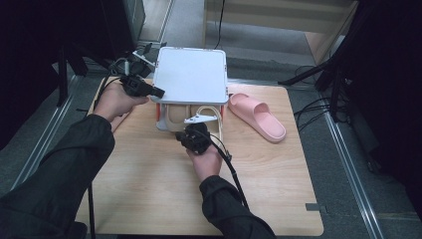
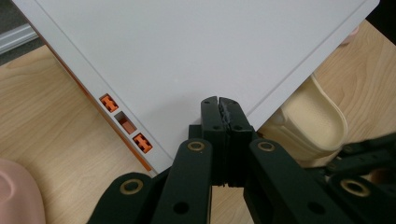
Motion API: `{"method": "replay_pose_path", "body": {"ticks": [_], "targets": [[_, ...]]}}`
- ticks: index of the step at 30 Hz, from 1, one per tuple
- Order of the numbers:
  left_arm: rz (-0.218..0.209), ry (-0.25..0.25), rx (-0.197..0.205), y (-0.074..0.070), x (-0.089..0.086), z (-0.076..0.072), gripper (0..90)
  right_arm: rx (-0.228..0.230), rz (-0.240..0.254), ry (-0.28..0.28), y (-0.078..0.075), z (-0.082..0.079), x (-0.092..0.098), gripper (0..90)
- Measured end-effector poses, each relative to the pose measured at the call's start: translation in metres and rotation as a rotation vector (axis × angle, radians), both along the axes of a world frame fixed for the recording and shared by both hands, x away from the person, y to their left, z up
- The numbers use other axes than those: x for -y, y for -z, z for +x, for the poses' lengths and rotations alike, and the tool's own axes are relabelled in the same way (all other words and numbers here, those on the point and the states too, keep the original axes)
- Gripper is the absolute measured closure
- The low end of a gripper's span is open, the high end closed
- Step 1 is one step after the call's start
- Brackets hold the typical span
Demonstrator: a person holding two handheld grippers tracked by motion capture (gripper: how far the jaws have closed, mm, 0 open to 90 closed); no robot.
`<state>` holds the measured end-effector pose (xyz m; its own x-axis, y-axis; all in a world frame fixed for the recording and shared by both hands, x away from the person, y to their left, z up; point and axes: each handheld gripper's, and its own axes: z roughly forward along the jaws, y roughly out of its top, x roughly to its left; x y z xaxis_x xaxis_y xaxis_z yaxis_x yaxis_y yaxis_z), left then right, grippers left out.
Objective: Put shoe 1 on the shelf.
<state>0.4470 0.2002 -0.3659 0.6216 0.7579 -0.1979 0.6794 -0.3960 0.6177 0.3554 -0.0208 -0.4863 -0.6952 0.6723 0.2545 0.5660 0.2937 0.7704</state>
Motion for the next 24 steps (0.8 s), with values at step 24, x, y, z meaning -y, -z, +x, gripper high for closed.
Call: {"method": "replay_pose_path", "body": {"ticks": [24], "targets": [[0.003, -0.013, -0.020, -0.001, 0.001, 0.001, 89.4, -0.016, -0.042, 0.009, 0.022, -0.043, 0.096, 90.0]]}}
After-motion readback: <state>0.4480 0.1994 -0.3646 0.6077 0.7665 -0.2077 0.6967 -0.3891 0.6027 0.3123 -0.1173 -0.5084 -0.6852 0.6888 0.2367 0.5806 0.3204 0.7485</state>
